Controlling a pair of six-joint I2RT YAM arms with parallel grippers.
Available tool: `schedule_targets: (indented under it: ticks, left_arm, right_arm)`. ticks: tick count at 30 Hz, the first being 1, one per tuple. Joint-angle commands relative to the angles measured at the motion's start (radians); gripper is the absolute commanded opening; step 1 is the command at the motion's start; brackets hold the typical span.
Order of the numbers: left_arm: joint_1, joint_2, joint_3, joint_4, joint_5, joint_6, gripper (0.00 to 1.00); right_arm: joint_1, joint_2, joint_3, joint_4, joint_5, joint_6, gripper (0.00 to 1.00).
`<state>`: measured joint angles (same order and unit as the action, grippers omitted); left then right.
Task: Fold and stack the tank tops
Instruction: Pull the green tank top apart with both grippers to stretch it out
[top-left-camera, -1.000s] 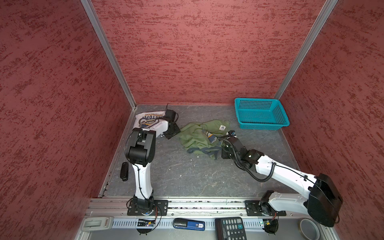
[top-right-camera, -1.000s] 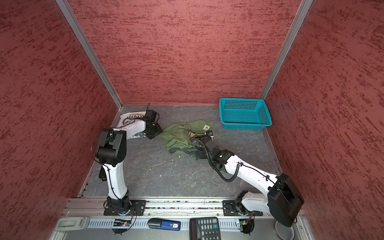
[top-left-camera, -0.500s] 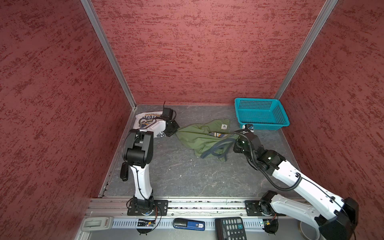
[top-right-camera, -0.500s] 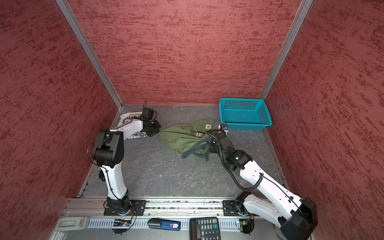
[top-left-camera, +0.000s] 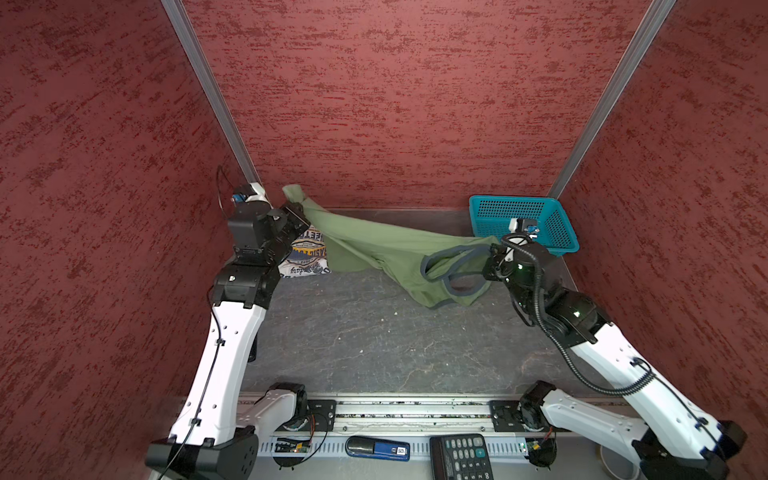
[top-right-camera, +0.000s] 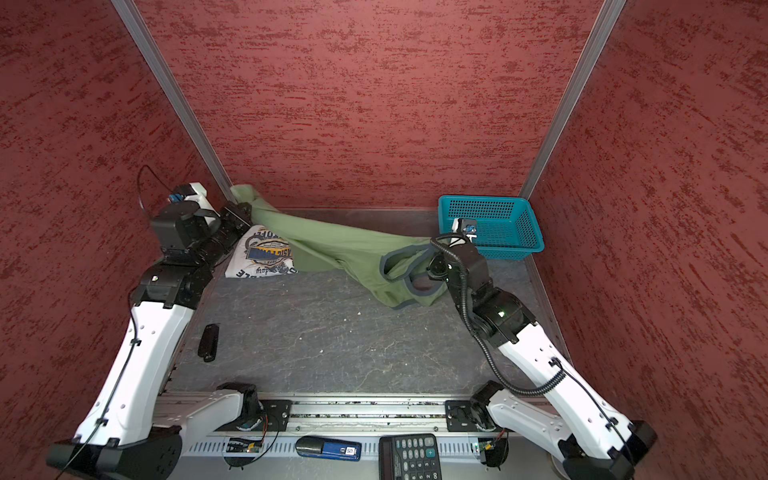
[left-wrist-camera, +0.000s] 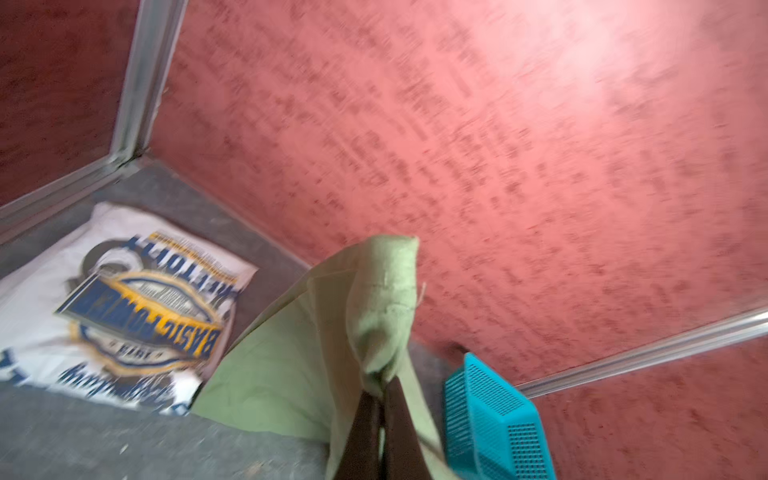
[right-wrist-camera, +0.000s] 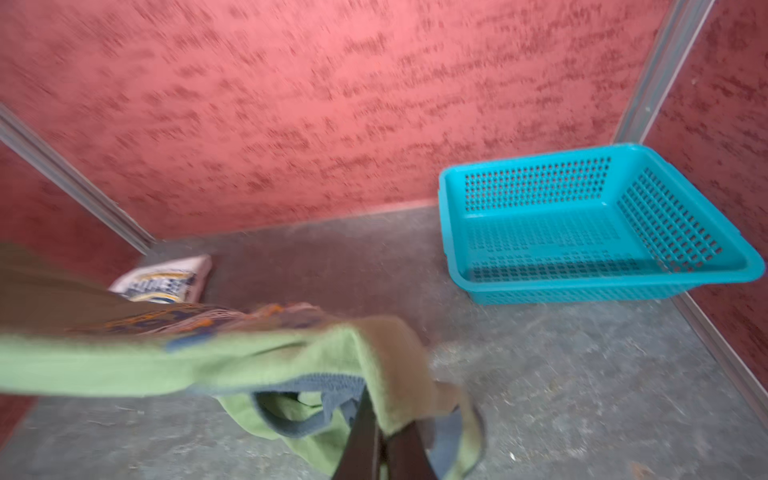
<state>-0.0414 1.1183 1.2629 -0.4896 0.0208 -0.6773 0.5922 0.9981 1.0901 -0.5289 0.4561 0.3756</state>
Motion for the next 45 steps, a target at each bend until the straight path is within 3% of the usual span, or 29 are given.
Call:
schedule_targets:
  ticks: [1, 5, 10, 11, 13, 15, 17, 20, 23, 29, 34, 39, 45]
  left_arm:
    - [0.046, 0.106, -0.141, -0.051, 0.105, -0.007, 0.0]
    - [0.052, 0.202, -0.141, -0.075, 0.155, 0.028, 0.0]
    - [0.093, 0.269, -0.117, -0.081, 0.16, 0.022, 0.0]
    - [0.103, 0.277, -0.114, -0.081, 0.164, 0.02, 0.0]
    - [0.116, 0.286, -0.114, -0.078, 0.167, 0.019, 0.0]
    - [0.118, 0.289, -0.118, -0.077, 0.169, 0.023, 0.0]
    - [0.12, 0.289, -0.129, -0.071, 0.17, 0.027, 0.0]
    - [0.12, 0.284, -0.154, -0.056, 0.176, 0.026, 0.0]
    - [0.118, 0.279, -0.179, -0.033, 0.189, 0.024, 0.0]
    - [0.118, 0.278, -0.194, -0.021, 0.197, 0.026, 0.0]
    - [0.126, 0.284, -0.195, -0.025, 0.198, 0.029, 0.0]
    - [0.133, 0.284, -0.207, -0.022, 0.19, 0.032, 0.0]
    - [0.146, 0.273, -0.228, -0.008, 0.198, 0.026, 0.0]
  right_arm:
    - [-0.063, 0.081, -0.077, 0.05, -0.134, 0.01, 0.01]
    - [-0.146, 0.27, -0.058, 0.113, -0.335, 0.015, 0.0]
    - [-0.218, 0.591, 0.133, 0.121, -0.415, -0.012, 0.05]
    - [-0.228, 0.652, 0.178, 0.105, -0.413, -0.018, 0.15]
    - [-0.238, 0.726, 0.25, 0.059, -0.377, -0.02, 0.43]
    - [-0.239, 0.729, 0.263, 0.02, -0.328, -0.022, 0.57]
    - [-0.238, 0.674, 0.219, 0.007, -0.291, -0.013, 0.63]
    - [-0.239, 0.562, 0.102, -0.009, -0.288, 0.023, 0.65]
    - [-0.219, 0.478, -0.041, 0.004, -0.375, 0.092, 0.59]
    - [-0.147, 0.461, -0.194, 0.05, -0.411, 0.195, 0.61]
    - [-0.154, 0.486, -0.082, 0.008, -0.39, 0.151, 0.61]
    - [-0.192, 0.475, -0.06, 0.002, -0.494, 0.133, 0.64]
    - [-0.226, 0.326, -0.085, -0.11, -0.387, 0.127, 0.62]
